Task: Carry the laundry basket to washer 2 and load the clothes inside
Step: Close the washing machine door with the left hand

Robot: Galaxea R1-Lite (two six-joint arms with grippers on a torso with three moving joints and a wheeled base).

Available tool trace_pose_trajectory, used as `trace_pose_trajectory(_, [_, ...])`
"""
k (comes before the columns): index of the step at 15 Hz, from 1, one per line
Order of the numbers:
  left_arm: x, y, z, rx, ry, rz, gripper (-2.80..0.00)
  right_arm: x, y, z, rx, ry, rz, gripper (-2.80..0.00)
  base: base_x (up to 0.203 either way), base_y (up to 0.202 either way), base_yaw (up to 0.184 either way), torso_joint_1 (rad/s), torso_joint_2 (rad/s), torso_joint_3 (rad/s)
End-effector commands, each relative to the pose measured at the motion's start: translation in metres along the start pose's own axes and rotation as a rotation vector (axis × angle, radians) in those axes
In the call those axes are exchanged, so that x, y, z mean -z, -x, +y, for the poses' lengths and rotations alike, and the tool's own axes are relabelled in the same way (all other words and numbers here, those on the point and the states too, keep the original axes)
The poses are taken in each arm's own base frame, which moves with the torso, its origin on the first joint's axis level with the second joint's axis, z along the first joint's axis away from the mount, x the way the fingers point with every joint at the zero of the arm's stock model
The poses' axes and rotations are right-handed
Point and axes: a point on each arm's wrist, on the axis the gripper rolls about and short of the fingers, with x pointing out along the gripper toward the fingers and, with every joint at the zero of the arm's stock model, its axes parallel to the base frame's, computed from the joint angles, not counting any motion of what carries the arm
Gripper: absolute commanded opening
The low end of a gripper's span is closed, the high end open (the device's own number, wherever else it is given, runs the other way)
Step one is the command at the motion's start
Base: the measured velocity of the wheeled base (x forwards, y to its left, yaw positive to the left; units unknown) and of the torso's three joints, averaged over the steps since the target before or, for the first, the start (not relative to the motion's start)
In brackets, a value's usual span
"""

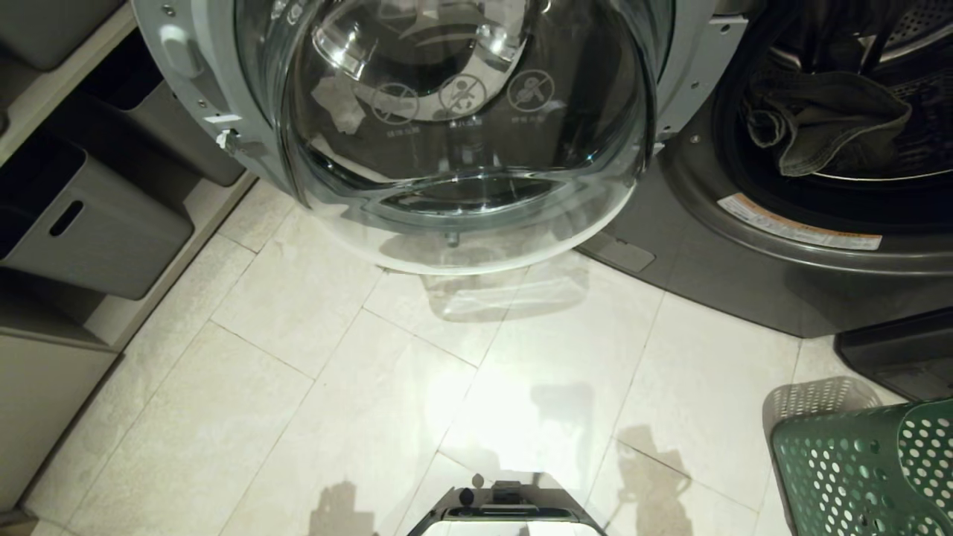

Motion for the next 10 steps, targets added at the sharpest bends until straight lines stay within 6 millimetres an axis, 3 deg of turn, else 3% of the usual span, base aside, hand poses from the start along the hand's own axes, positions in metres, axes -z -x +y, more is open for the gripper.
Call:
trace_pose_trajectory(1, [0.0005, 0.0, 0.0, -0.001, 0.0, 0.0, -2.8, 0.0003, -0.0003, 0.0, -0.001, 0.001, 0.004, -2.8, 0.0, 0.0, 0.0, 0.001, 0.0, 0.23])
trace_pose_trajectory(10, [0.0008, -0.0001, 0.0, 0.001, -0.001, 0.004, -2.8, 0.0002, -0.0003, 0.0, -0.001, -0.002, 0.003, -2.8, 0.0, 0.0, 0.0, 0.002, 0.0, 0.217])
